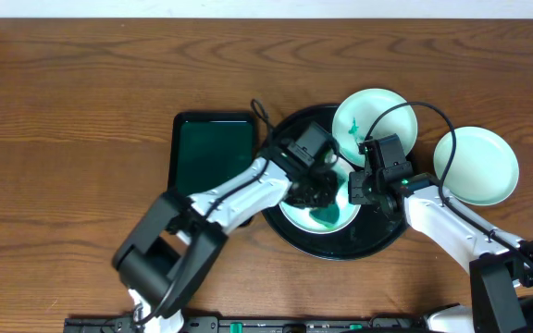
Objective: Clean dirty plates on tray and stack at the side
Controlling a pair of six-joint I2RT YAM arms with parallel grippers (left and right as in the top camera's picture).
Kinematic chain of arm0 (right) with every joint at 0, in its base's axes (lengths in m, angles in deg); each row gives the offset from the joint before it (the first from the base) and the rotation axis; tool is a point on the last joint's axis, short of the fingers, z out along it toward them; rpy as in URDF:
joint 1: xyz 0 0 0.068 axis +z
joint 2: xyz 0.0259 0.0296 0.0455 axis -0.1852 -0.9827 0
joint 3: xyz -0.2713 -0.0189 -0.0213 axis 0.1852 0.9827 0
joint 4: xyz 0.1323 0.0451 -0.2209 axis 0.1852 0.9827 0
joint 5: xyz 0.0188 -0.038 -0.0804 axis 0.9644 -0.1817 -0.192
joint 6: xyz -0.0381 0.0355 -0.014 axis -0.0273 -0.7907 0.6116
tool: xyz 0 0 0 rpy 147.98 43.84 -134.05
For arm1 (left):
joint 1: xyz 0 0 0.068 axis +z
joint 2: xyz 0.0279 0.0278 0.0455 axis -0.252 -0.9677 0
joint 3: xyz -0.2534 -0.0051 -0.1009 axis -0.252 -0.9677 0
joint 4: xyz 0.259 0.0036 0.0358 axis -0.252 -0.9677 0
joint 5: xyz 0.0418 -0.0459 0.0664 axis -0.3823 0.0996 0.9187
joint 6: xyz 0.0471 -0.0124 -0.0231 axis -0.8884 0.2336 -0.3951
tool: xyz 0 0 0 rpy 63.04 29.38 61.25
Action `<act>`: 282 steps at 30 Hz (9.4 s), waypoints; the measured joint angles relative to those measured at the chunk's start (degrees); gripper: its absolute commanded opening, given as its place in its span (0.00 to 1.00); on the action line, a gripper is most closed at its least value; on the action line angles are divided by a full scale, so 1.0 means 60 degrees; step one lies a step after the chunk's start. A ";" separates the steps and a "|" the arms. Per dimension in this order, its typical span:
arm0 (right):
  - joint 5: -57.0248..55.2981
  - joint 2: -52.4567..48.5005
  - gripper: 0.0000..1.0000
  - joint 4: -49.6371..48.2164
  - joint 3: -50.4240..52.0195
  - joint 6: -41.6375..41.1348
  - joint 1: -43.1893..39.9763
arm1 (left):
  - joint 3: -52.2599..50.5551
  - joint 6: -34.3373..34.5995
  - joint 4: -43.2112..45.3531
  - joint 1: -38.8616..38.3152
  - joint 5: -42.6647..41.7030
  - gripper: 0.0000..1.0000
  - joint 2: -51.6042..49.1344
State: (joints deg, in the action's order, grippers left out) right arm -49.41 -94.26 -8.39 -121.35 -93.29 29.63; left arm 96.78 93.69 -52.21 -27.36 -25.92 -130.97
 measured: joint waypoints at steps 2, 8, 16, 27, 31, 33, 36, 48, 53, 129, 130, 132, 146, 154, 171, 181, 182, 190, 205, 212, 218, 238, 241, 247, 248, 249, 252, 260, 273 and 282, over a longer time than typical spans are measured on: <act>0.0004 0.0000 0.01 0.0000 0.0000 0.0000 0.0000 | 0.0000 -0.0011 -0.0142 0.0215 0.0153 0.07 0.0382; 0.0015 0.0000 0.01 0.0007 0.0000 0.0000 0.0000 | 0.0004 -0.0266 -0.0867 0.0747 0.1264 0.07 0.2033; 0.0018 0.0000 0.01 0.0007 0.0000 0.0000 0.0000 | -0.0073 -0.0335 -0.1257 0.0707 0.2594 0.07 0.2007; 0.0018 0.0000 0.01 0.0007 0.0000 0.0000 0.0000 | -0.0229 -0.0408 -0.0641 0.0135 0.3107 0.07 0.0073; 0.0018 0.0000 0.01 0.0011 0.0000 0.0000 0.0000 | -0.0200 -0.0408 -0.0561 -0.0109 0.3453 0.07 -0.0018; 0.0018 0.0000 0.01 0.0011 0.0000 0.0000 0.0000 | -0.0178 -0.0408 -0.0550 -0.0237 0.3676 0.07 -0.0062; 0.0011 0.0000 0.01 0.0011 0.0000 0.0000 0.0000 | -0.0175 -0.0408 -0.0539 -0.0412 0.3956 0.07 -0.0073; -0.0018 0.0000 0.01 0.0015 0.0000 0.0069 -0.0015 | -0.0288 -0.0408 -0.0342 -0.0943 0.2637 0.07 0.0721; -0.0018 0.0000 0.01 0.0015 0.0000 0.0069 -0.0015 | -0.0302 -0.0408 -0.0907 -0.0572 0.2907 0.08 0.2346; -0.0004 0.0000 0.01 0.0015 0.0004 0.0069 -0.0018 | -0.2998 -0.3515 -0.0455 0.5111 0.4408 0.79 0.3151; -0.0007 0.0000 0.01 0.0015 0.0004 0.0069 -0.0018 | -0.2998 -0.3515 -0.0455 0.5111 0.4408 0.79 0.3151; -0.0007 0.0000 0.01 0.0015 0.0004 0.0069 -0.0018 | -0.2998 -0.3515 -0.0455 0.5111 0.4408 0.79 0.3151; -0.0004 0.0000 0.01 0.0011 0.0004 0.0069 -0.0018 | -0.2998 -0.3515 -0.0455 0.5111 0.4408 0.79 0.3151; -0.0004 0.0000 0.01 0.0007 0.0004 0.0069 -0.0018 | -0.2998 -0.3515 -0.0455 0.5111 0.4408 0.80 0.3151; -0.0004 0.0000 0.01 0.0015 0.0004 0.0306 -0.0015 | -0.2998 -0.3515 -0.0455 0.5111 0.4408 0.80 0.3151; -0.0004 0.0000 0.01 0.0011 0.0004 0.0321 -0.0018 | -0.2998 -0.3515 -0.0455 0.5111 0.4408 0.80 0.3151; -0.0004 0.0000 0.01 0.0011 0.0004 0.0321 -0.0018 | -0.2998 -0.3515 -0.0455 0.5111 0.4408 0.80 0.3151; -0.0004 0.0000 0.01 0.0007 0.0004 0.0346 -0.0015 | -0.2998 -0.3515 -0.0455 0.5111 0.4408 0.80 0.3151; 0.0000 0.0000 0.01 0.0000 0.0004 0.0350 -0.0018 | -0.2998 -0.3515 -0.0455 0.5111 0.4408 0.80 0.3151; 0.0000 0.0000 0.01 -0.0007 0.0007 0.0346 -0.0015 | -0.2998 -0.3515 -0.0455 0.5111 0.4408 0.80 0.3151; 0.0000 0.0000 0.01 -0.0007 0.0007 0.0346 -0.0018 | -0.2998 -0.3512 -0.0248 0.5115 0.4404 0.80 0.3151; 0.0164 0.0000 0.25 -0.0087 0.0007 0.0372 -0.0015 | -0.1257 -0.3508 -0.0051 0.9085 0.4444 0.80 0.6732; 0.0229 0.0000 0.31 -0.0069 0.0007 0.0375 -0.0015 | -0.1257 -0.3508 -0.0076 0.9402 0.4444 0.80 0.6732; 0.0277 0.0000 0.24 -0.0004 0.0007 0.0375 -0.0015 | -0.1257 -0.3508 -0.0080 0.9530 0.4441 0.80 0.6725; 0.0280 0.0000 0.22 0.0000 0.0007 0.0379 -0.0015 | -0.1257 -0.3508 -0.0080 0.9530 0.4441 0.80 0.6725; 0.0280 -0.0004 0.18 -0.0004 0.0007 0.0397 -0.0015 | -0.1257 -0.3508 -0.0080 0.9530 0.4444 0.80 0.6725; 0.0288 -0.0109 0.08 -0.0029 0.0007 0.0404 -0.0015 | -0.1257 -0.3508 -0.0080 0.9530 0.4441 0.80 0.6725; 0.0193 -0.0335 0.01 -0.0153 -0.0007 0.0346 -0.0025 | -0.1257 -0.3508 -0.0084 0.9530 0.4441 0.80 0.6725; 0.0211 -0.0299 0.01 -0.0106 -0.0025 0.0346 -0.0025 | -0.1257 -0.3508 -0.0084 0.9530 0.4441 0.80 0.6725; 0.0382 0.0011 0.01 0.0124 -0.0025 0.0346 -0.0025 | -0.1257 -0.3508 -0.0084 0.9530 0.4441 0.80 0.6725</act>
State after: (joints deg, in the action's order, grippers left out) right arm -47.11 -94.19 -7.65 -121.50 -91.21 29.48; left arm 89.24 72.65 -52.72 29.82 0.72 -90.62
